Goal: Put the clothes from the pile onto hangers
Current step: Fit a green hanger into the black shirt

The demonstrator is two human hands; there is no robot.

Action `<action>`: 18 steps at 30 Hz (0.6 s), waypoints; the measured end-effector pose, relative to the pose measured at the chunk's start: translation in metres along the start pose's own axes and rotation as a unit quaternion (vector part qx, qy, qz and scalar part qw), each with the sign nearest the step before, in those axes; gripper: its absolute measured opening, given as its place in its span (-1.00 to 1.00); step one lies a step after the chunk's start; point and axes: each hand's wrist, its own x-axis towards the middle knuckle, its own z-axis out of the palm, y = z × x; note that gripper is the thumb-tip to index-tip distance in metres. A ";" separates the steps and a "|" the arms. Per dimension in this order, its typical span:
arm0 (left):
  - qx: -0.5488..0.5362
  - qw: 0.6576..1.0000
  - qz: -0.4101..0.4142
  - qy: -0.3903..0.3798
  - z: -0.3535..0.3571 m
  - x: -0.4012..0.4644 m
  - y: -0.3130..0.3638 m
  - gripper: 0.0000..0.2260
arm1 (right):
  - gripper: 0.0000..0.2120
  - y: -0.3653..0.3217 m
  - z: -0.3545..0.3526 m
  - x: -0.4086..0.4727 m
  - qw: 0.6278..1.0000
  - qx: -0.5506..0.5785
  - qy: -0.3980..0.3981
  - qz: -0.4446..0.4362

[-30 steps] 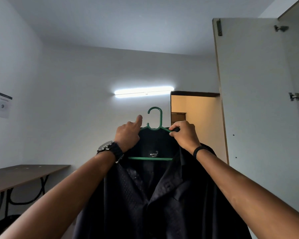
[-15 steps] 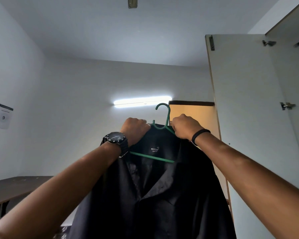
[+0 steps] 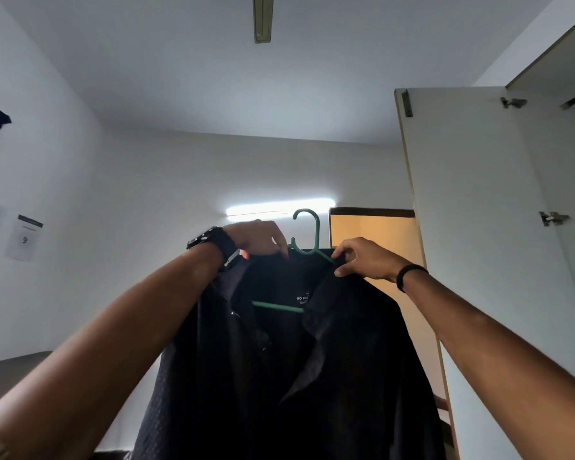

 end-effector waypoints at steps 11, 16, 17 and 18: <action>-0.132 0.989 -0.068 0.002 -0.146 -0.034 0.006 -0.69 | -0.75 -0.073 -0.084 0.023 0.973 0.132 0.161 -0.102; -0.115 0.979 -0.156 -0.058 -0.161 -0.022 -0.014 -0.83 | -0.79 -0.095 -0.086 0.036 0.985 0.088 0.117 -0.094; -0.124 0.972 -0.174 -0.097 -0.146 -0.019 -0.023 -0.78 | -0.80 -0.091 -0.074 0.036 0.988 0.081 0.097 -0.086; -0.137 0.963 -0.183 -0.140 -0.126 -0.017 -0.033 -0.69 | -0.80 -0.085 -0.059 0.035 0.991 0.077 0.073 -0.080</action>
